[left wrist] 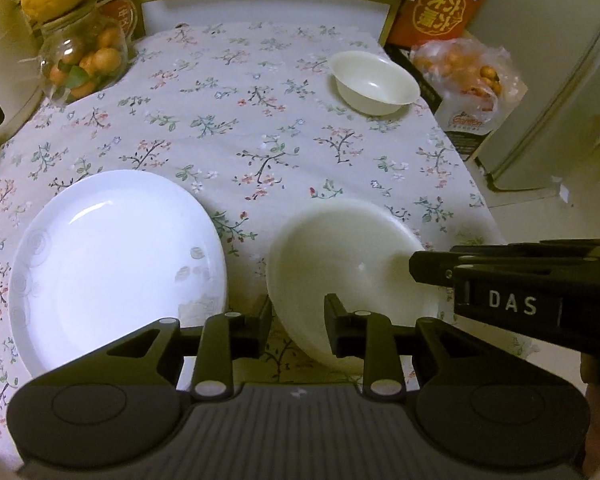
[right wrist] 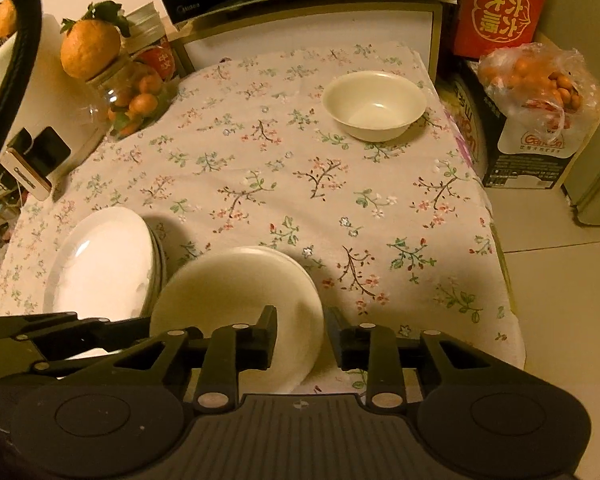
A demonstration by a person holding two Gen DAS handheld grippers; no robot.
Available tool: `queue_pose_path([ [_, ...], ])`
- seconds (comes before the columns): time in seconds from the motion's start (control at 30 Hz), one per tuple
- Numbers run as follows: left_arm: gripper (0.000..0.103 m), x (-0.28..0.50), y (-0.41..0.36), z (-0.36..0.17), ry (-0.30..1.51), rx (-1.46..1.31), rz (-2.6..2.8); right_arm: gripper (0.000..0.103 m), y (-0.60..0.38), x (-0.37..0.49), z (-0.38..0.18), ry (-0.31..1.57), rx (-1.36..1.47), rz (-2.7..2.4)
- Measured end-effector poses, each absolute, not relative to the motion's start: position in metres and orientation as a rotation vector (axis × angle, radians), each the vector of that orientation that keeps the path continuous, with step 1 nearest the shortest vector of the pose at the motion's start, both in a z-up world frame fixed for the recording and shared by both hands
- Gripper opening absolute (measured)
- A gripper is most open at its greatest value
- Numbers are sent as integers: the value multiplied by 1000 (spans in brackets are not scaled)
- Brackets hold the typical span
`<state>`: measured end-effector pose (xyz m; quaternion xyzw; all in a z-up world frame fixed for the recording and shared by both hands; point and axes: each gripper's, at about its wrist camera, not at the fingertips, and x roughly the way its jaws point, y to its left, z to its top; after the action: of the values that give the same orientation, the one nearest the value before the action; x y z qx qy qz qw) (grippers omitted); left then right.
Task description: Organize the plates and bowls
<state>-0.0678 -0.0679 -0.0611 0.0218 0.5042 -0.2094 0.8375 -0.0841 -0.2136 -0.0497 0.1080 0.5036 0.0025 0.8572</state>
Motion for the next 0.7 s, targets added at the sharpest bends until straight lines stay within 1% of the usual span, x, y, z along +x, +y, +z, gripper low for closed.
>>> queue_pose_path([
  [0.03, 27, -67, -68, -61, 1068, 46, -444, 30, -214, -84, -50, 1059, 230, 3],
  [0.1, 29, -66, -66, -60, 1067, 40, -445, 35, -215, -84, -49, 1055, 233, 0],
  [0.4, 43, -66, -62, -52, 1046, 17, -461, 36, -220, -82, -48, 1052, 273, -7],
  [0.6, 43, -67, -64, -49, 1007, 38, -446, 36, -221, -83, -45, 1035, 282, -12],
  [0.7, 36, -62, -63, -52, 1028, 18, -432, 36, -220, -81, -45, 1037, 295, -6],
])
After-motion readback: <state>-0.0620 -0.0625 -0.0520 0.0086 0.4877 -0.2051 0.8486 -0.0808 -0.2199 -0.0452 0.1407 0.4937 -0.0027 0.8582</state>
